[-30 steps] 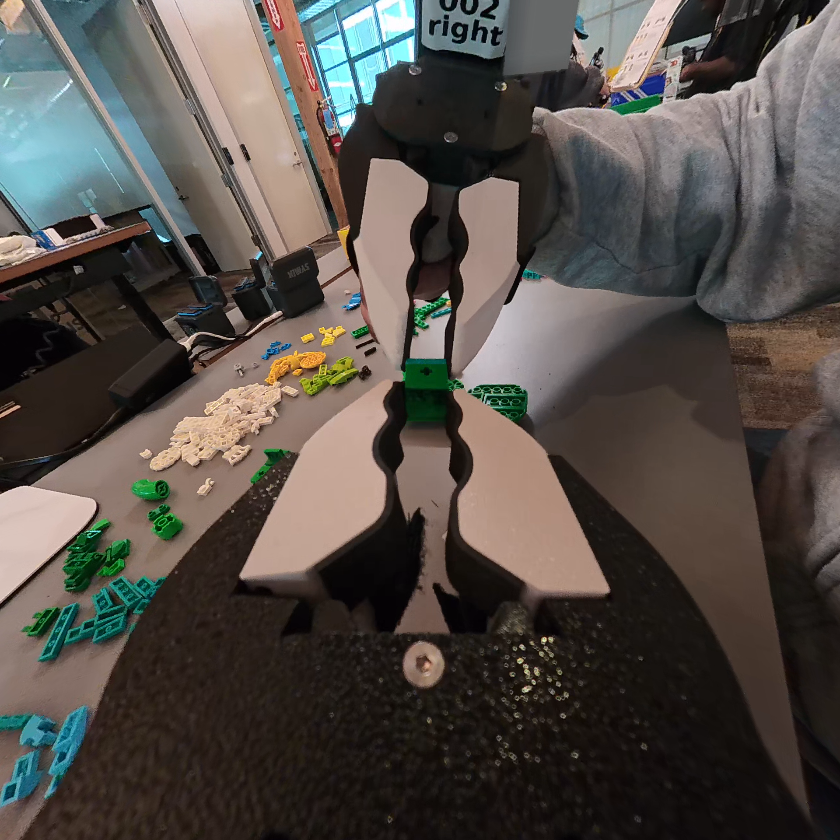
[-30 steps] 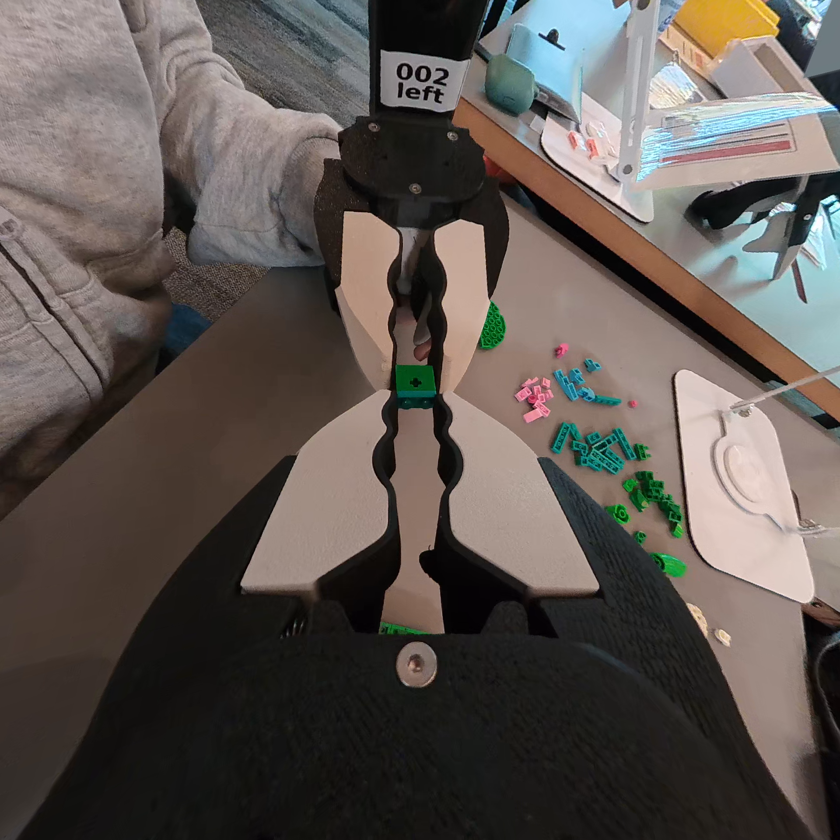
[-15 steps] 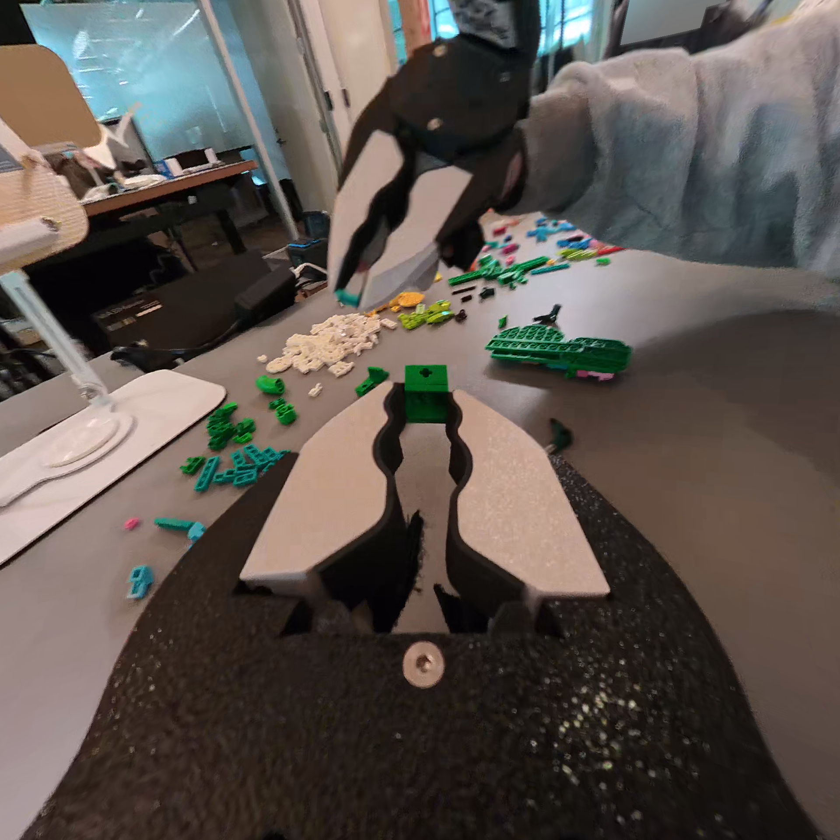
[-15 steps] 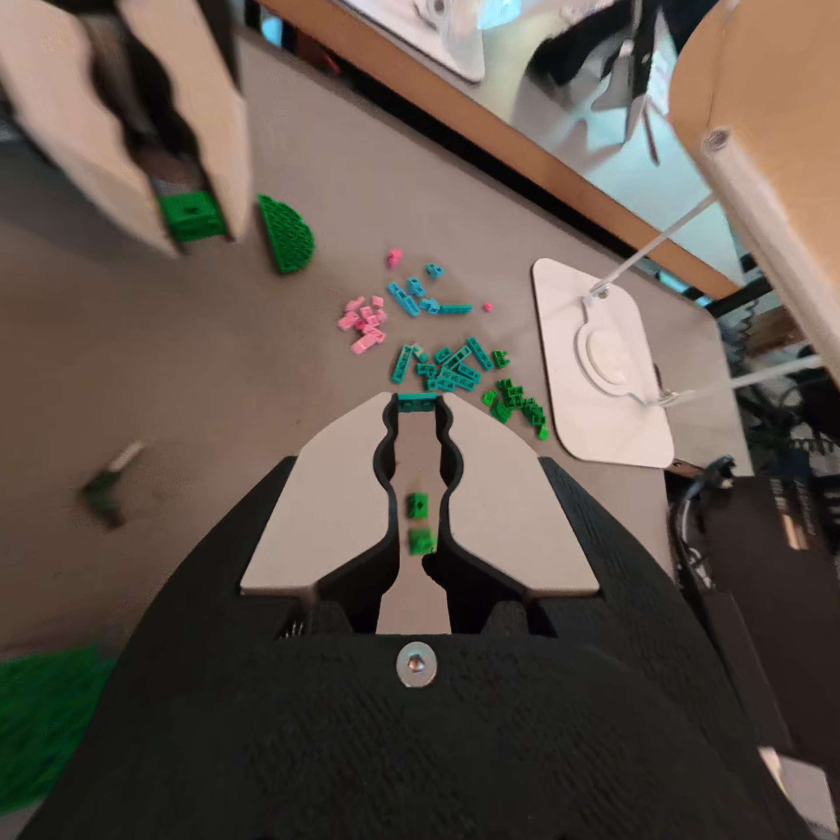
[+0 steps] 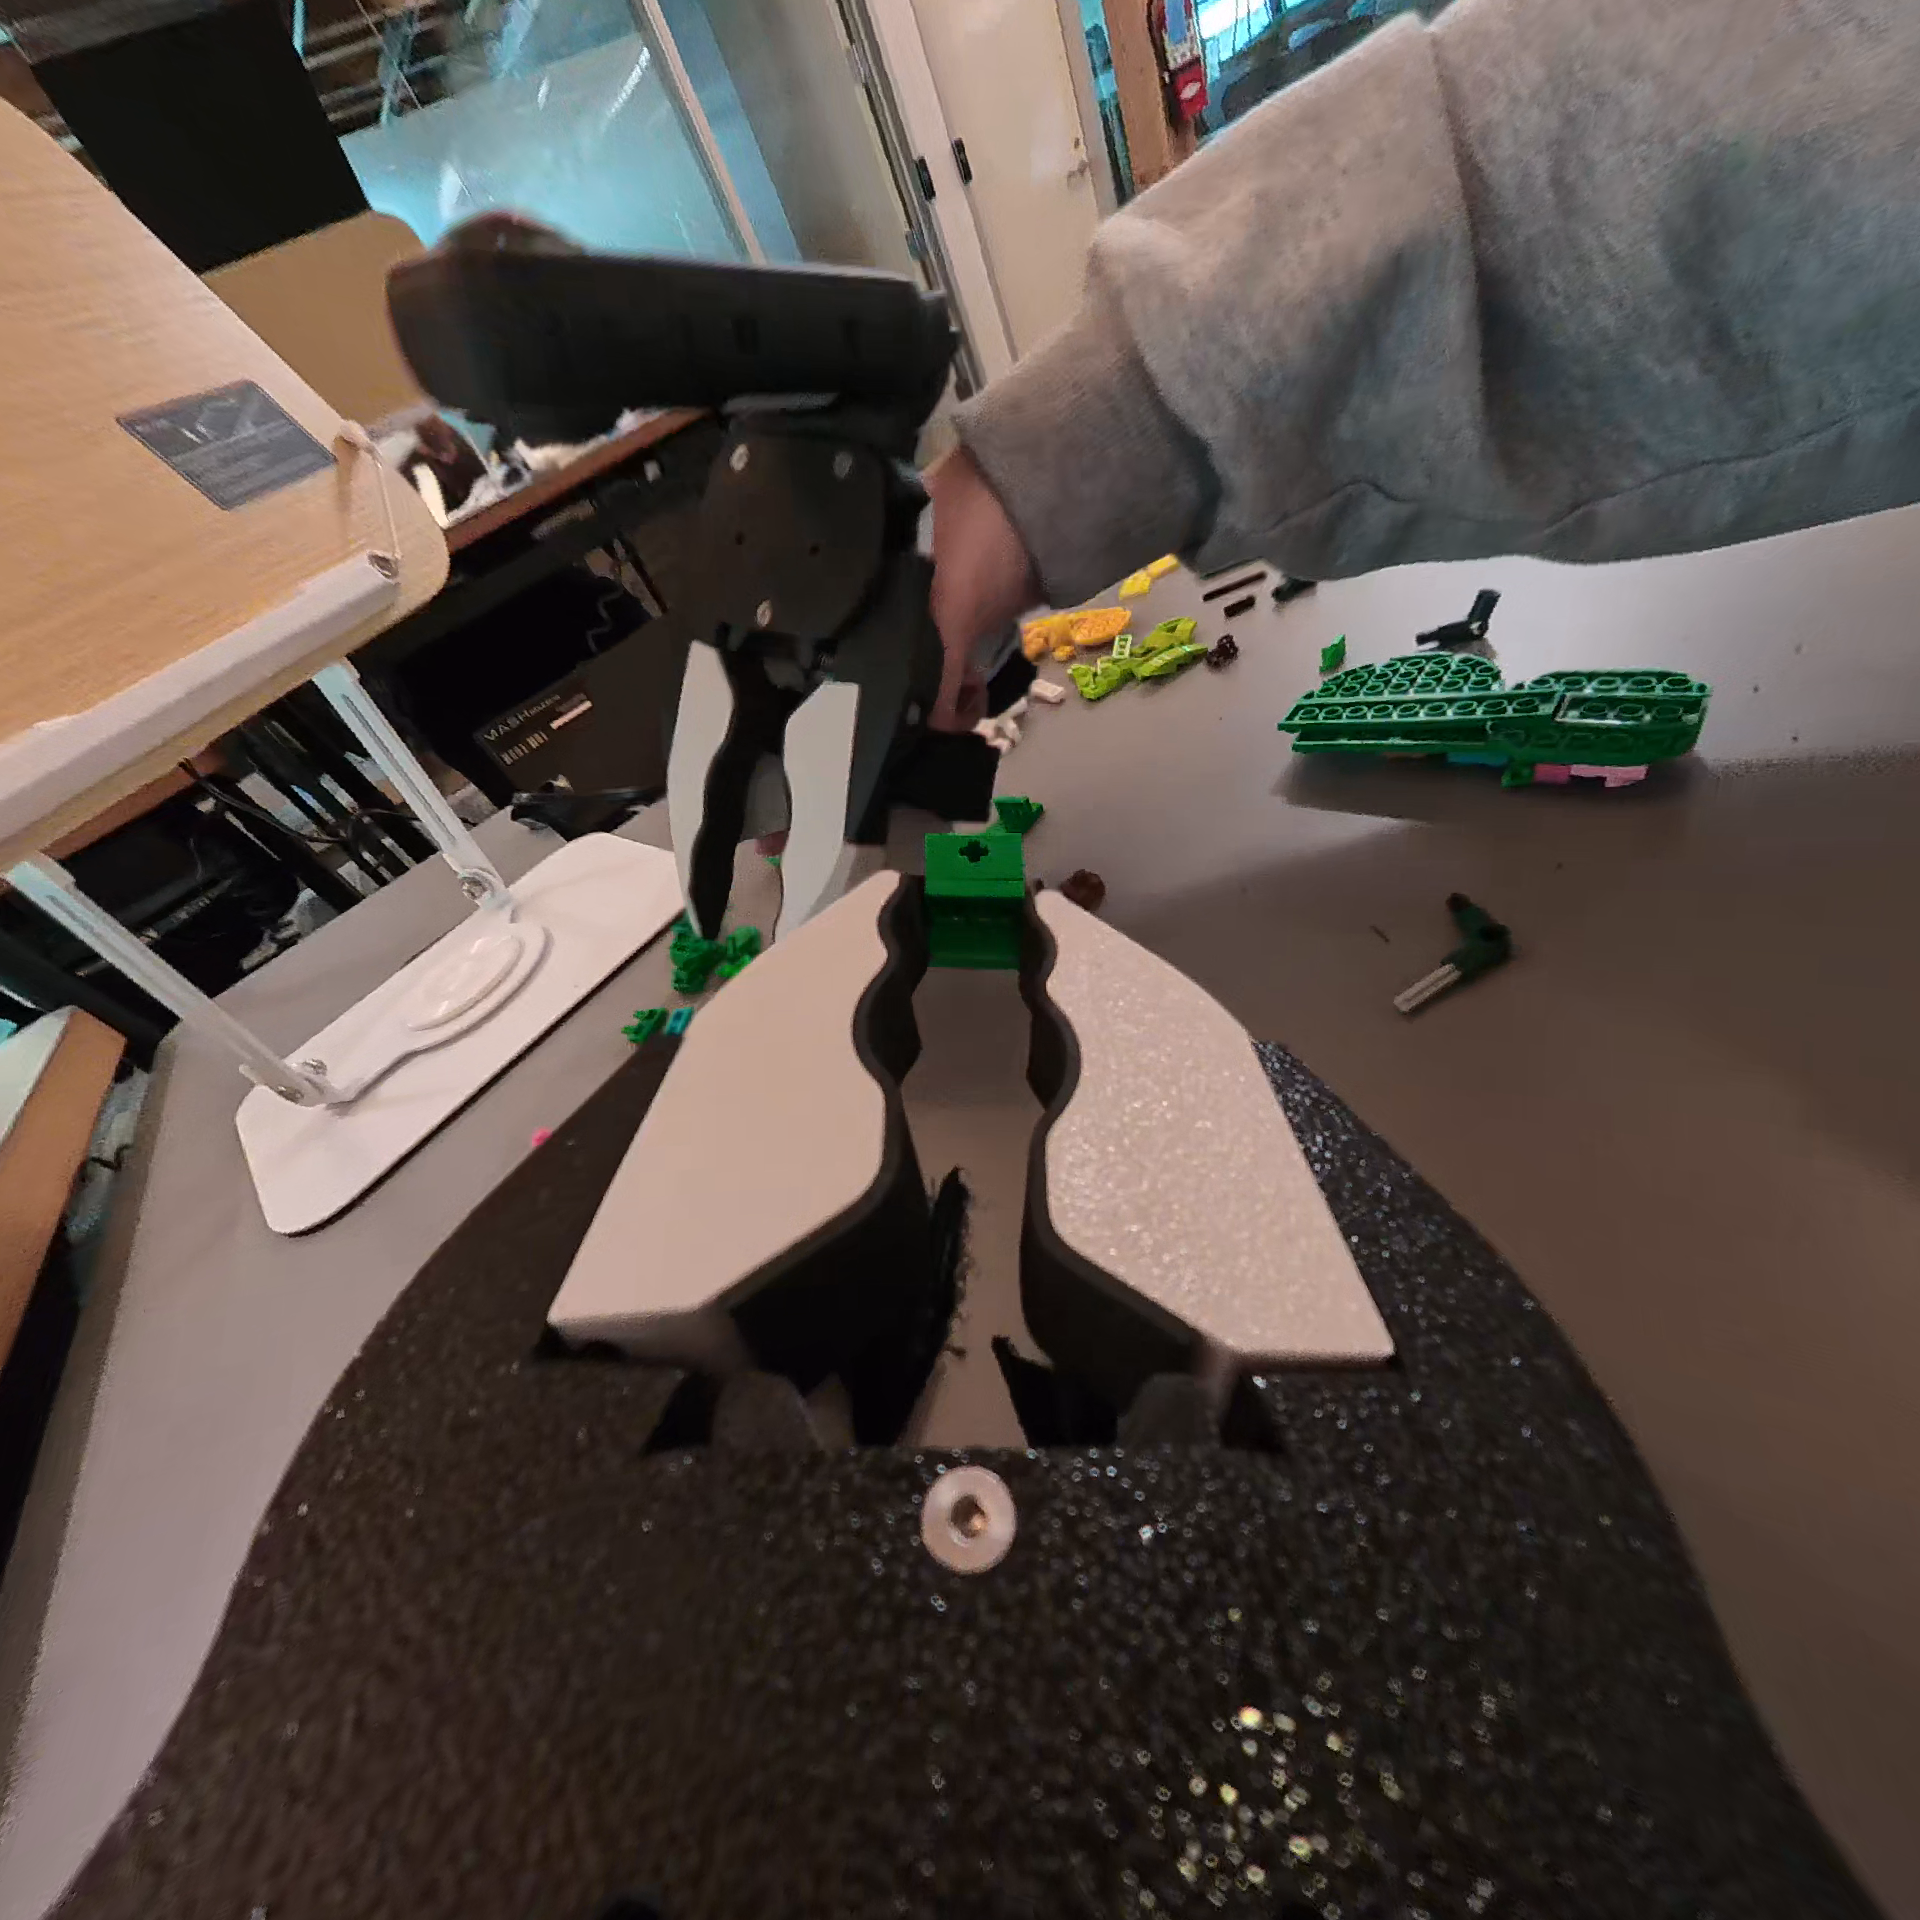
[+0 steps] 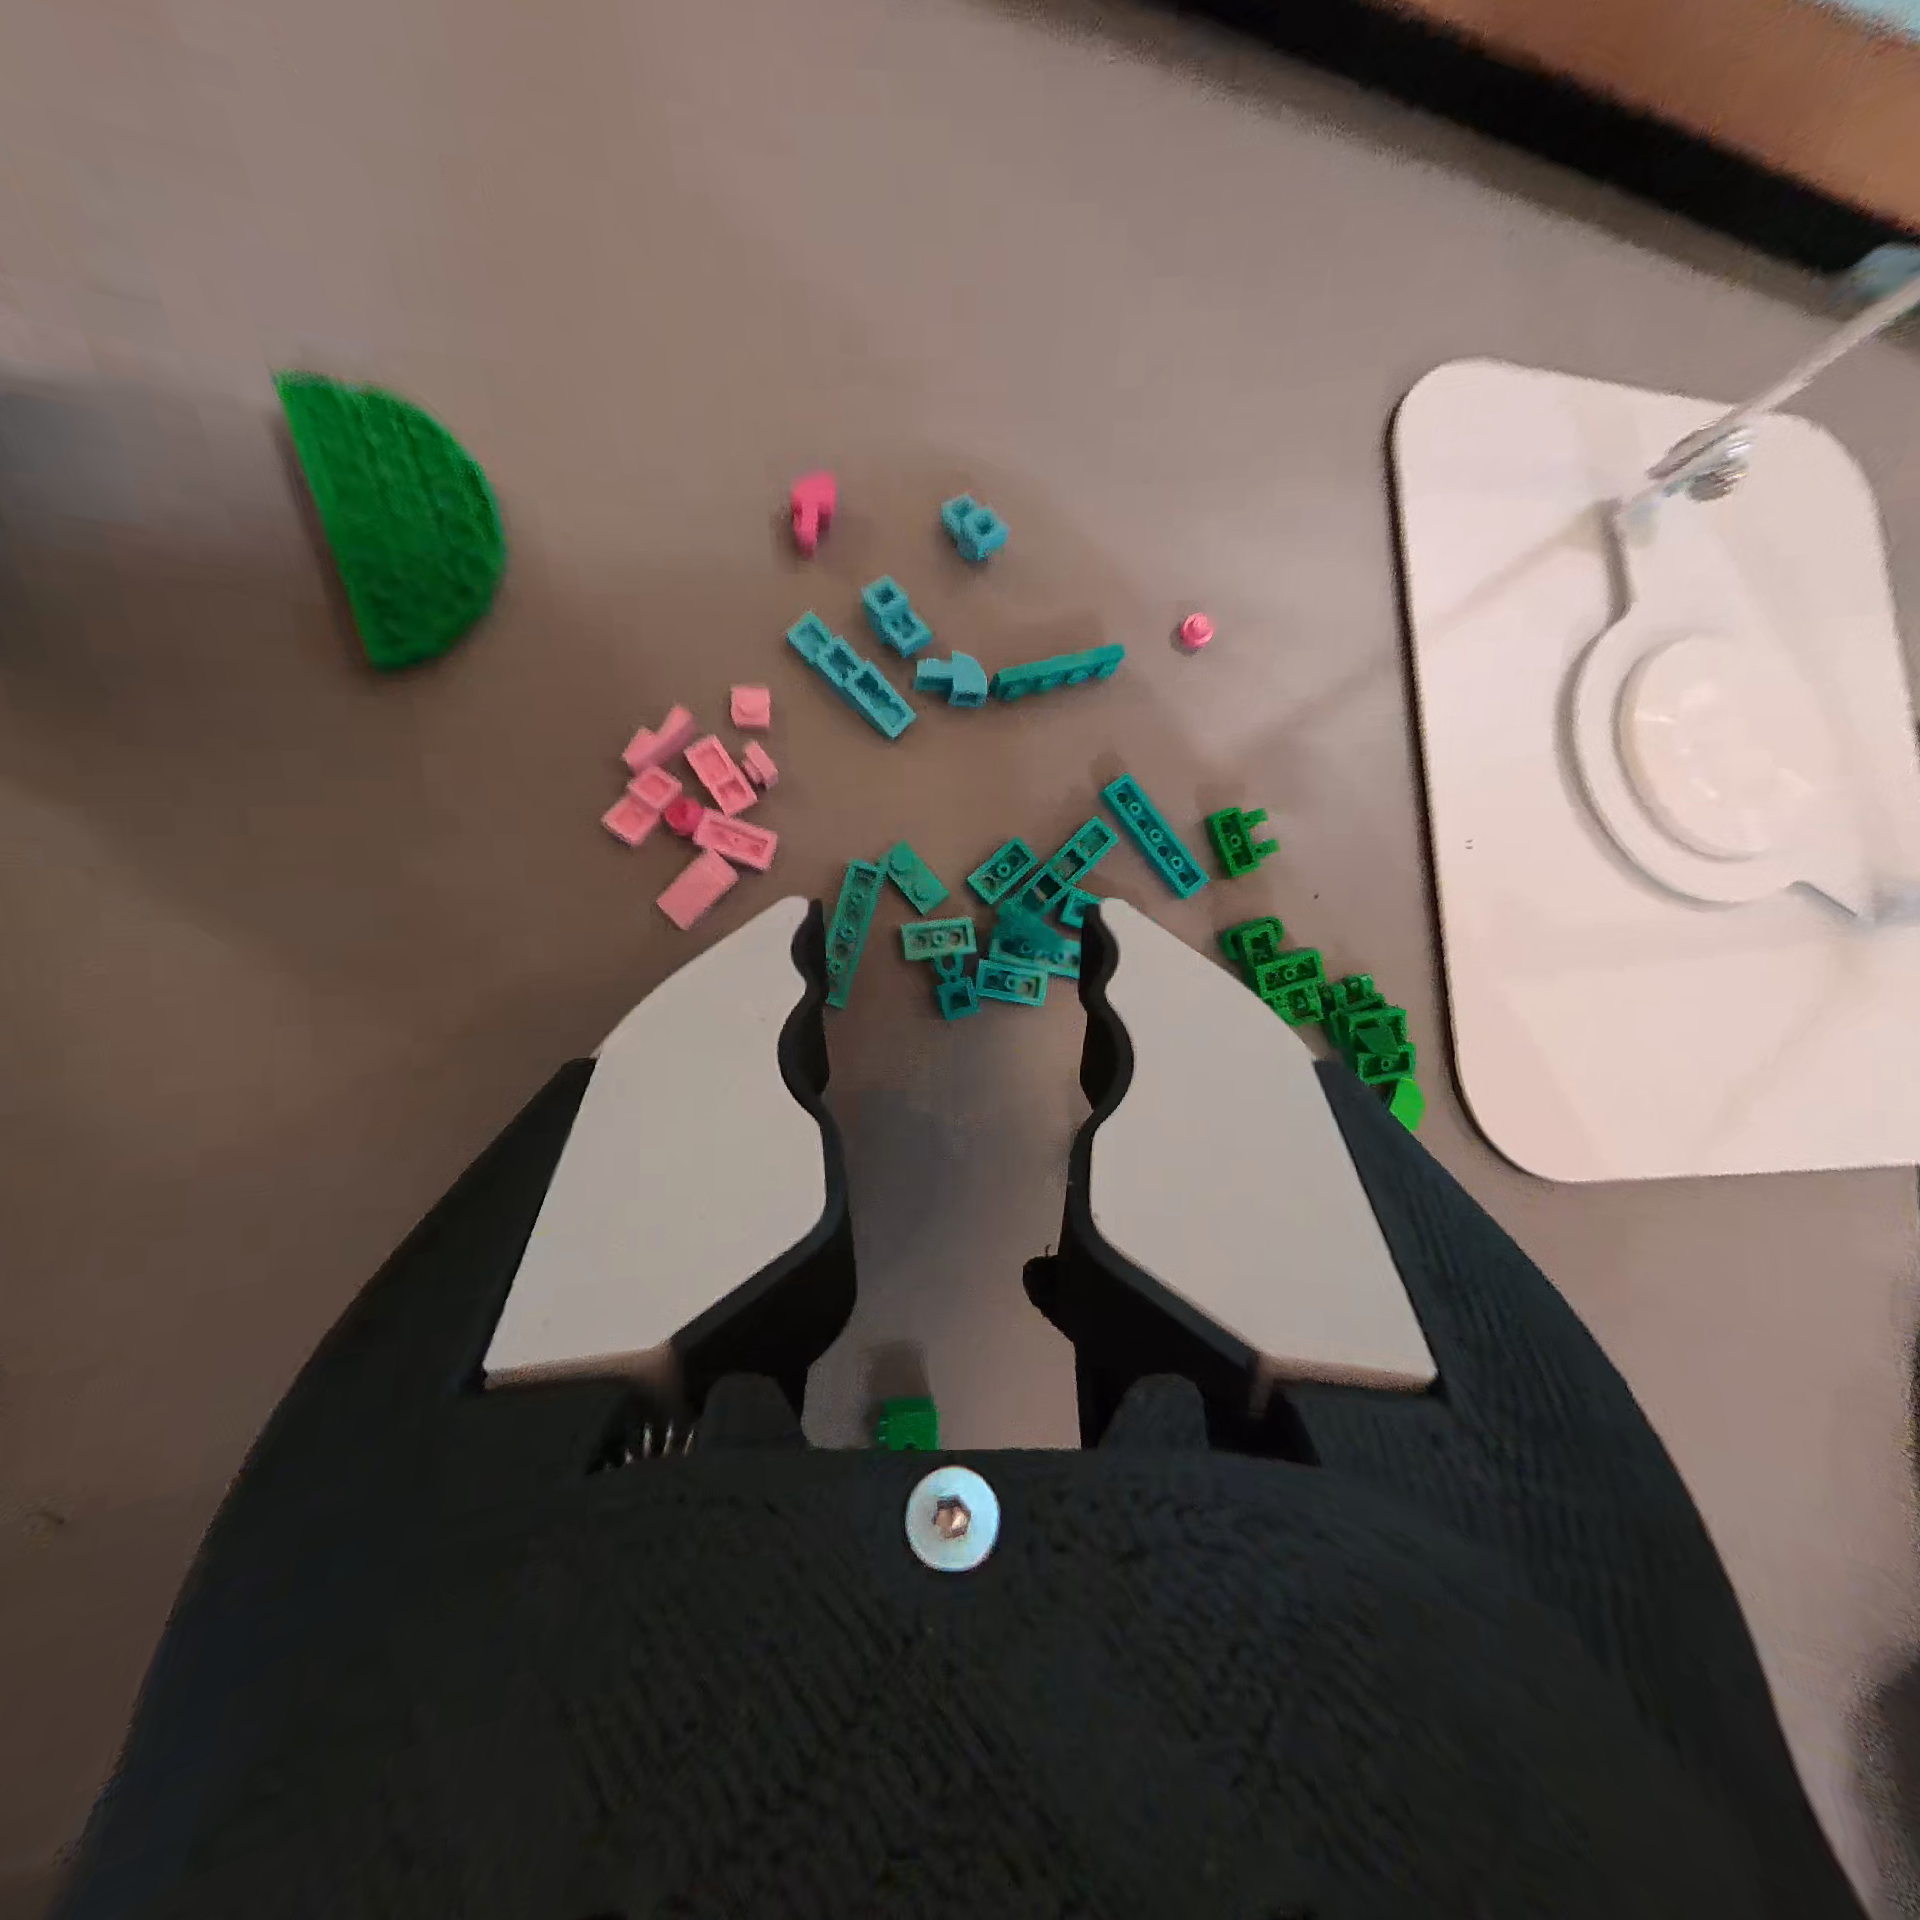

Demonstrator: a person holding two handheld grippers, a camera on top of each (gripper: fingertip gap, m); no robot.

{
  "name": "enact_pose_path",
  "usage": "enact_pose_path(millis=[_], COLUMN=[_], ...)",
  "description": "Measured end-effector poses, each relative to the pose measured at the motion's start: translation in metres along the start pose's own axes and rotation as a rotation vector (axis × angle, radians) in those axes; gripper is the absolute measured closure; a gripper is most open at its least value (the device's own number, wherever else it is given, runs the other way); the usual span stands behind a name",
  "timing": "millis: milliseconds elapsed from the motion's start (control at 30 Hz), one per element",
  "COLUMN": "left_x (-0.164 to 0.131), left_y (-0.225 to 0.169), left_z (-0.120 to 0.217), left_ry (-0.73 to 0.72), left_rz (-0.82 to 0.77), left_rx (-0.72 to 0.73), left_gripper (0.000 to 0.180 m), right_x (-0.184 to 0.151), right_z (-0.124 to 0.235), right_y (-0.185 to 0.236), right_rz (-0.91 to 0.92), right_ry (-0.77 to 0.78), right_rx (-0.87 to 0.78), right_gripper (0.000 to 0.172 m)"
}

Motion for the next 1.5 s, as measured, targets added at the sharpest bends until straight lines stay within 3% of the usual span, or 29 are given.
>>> enact_pose_path(millis=[167,300,533,667,767,933,1500], left_x=[0.001,0.005,0.011,0.015,0.018,0.027,0.038], left_y=[-0.001,-0.003,-0.014,-0.017,-0.020,-0.026,-0.046], left_z=[0.000,0.000,-0.006,-0.006,-0.005,-0.002,-0.009], left_ry=[-0.022,-0.042,-0.041,-0.060,-0.066,-0.082,-0.077], left_rz=[-0.044,-0.109,-0.231,-0.261,-0.303,-0.420,-0.574], left_rx=[0.038,0.087,0.089,0.097,0.108,0.092,0.020], left_gripper=[0.163,0.164,0.164,0.163,0.163,0.163,0.163], right_x=[0.004,0.007,0.015,0.013,0.013,0.012,-0.011], right_z=[0.045,0.068,0.076,0.076,0.078,0.090,0.106], right_y=[0.002,0.035,0.079,0.078,0.081,0.091,0.104], right_rz=[-0.234,-0.417,-0.477,-0.521,-0.545,-0.398,-0.391], right_ry=[-0.238,-0.265,-0.262,-0.273,-0.284,-0.374,-0.434], right_rx=[0.017,0.452,0.614,0.599,0.611,0.555,0.589], right_gripper=[0.144,0.143,0.144,0.161,0.161,0.161,0.162])
Point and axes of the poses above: each gripper's, where its closed fingertips meet, z back along the fingers, x out of its top, y = z × x across the jaws, the point moved 9 cm from there along z, back along the fingers, and after that the axes turned 5 degrees about -x, right-handed, at the moved point
